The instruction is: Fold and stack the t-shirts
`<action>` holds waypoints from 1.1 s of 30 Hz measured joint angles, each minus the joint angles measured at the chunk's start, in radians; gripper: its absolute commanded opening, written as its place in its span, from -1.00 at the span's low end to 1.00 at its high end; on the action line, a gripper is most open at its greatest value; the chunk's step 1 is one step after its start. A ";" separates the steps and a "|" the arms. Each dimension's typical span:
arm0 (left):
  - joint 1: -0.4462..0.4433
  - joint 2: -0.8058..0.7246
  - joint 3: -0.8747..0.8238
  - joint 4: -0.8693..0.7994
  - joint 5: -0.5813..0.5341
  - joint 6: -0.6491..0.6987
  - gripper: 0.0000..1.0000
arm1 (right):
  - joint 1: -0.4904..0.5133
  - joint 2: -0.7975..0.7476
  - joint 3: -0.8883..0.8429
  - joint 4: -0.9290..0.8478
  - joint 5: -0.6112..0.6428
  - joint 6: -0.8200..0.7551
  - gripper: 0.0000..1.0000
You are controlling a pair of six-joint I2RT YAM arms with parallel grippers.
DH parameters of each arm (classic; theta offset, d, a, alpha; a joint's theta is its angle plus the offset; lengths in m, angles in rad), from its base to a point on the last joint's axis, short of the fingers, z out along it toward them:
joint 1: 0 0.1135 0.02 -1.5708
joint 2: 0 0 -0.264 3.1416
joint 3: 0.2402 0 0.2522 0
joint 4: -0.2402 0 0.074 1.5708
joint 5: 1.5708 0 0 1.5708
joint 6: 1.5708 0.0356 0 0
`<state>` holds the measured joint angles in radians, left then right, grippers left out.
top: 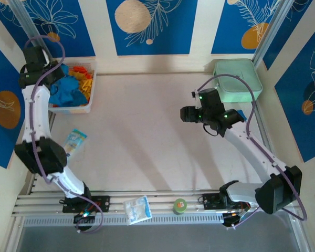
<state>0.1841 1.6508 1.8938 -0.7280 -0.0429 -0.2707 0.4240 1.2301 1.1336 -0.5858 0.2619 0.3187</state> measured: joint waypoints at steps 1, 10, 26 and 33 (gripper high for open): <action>-0.043 -0.036 0.006 -0.014 0.006 0.004 -1.00 | -0.007 -0.010 -0.005 0.001 -0.001 0.005 0.38; -0.455 -0.114 -0.077 -0.092 0.036 -0.002 -1.00 | -0.068 -0.096 -0.073 0.001 -0.012 0.035 0.38; -1.079 0.269 -0.224 0.033 -0.040 -0.100 -1.00 | -0.216 -0.172 -0.161 -0.009 -0.064 0.065 0.39; -1.210 0.453 -0.140 0.070 -0.048 -0.103 0.26 | -0.242 -0.193 -0.156 -0.079 -0.018 0.082 0.41</action>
<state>-1.0256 2.1036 1.7542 -0.6582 -0.0910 -0.3737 0.1818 1.0370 0.9775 -0.6647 0.2443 0.4011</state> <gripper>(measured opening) 0.396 0.702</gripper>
